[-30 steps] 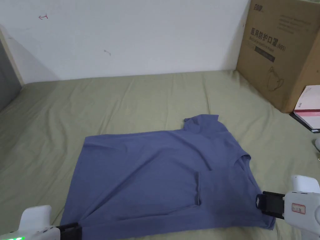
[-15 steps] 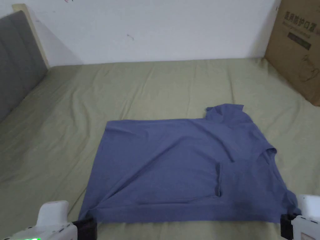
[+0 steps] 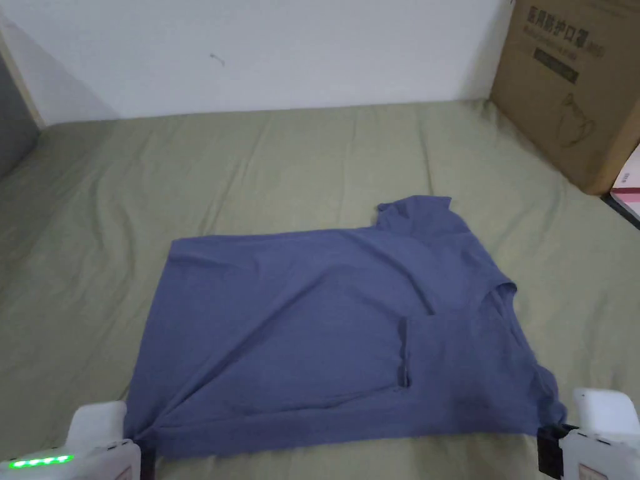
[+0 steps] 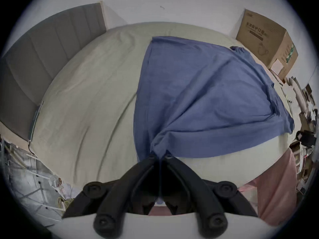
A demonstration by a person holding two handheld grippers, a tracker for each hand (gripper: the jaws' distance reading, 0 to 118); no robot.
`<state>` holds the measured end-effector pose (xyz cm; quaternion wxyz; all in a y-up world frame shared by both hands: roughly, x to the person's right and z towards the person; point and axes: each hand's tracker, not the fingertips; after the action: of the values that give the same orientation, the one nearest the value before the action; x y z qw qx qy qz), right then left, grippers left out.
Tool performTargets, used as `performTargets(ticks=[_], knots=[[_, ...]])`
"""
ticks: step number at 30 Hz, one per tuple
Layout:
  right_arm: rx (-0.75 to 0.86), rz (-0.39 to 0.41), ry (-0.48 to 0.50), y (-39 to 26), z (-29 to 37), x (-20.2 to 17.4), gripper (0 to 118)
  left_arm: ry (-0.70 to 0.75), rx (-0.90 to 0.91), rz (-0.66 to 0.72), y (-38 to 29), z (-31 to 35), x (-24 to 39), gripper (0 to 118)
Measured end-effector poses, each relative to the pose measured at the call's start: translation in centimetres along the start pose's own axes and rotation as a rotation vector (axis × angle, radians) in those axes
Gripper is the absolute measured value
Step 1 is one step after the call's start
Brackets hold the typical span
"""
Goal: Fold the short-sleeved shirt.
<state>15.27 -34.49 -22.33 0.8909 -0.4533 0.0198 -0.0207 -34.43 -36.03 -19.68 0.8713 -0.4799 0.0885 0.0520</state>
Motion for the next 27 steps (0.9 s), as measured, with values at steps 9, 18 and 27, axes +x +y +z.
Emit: performTargets(ticks=[9,18,27], knots=[[0.032,-0.012,-0.009,2.8,-2.4,2.0,85,-0.005,-0.015,0.004,0.2,-0.2,-0.1,1],[-0.02,-0.048,-0.033,2.8,-5.0,2.8,0,-0.004,-0.038,-0.002,0.4,-0.6,-0.9,1],[0.079,-0.045,-0.007,11.3,-2.6,1.8,0,-0.05,0.018,-0.021,6.6,-0.1,-1.5,1]])
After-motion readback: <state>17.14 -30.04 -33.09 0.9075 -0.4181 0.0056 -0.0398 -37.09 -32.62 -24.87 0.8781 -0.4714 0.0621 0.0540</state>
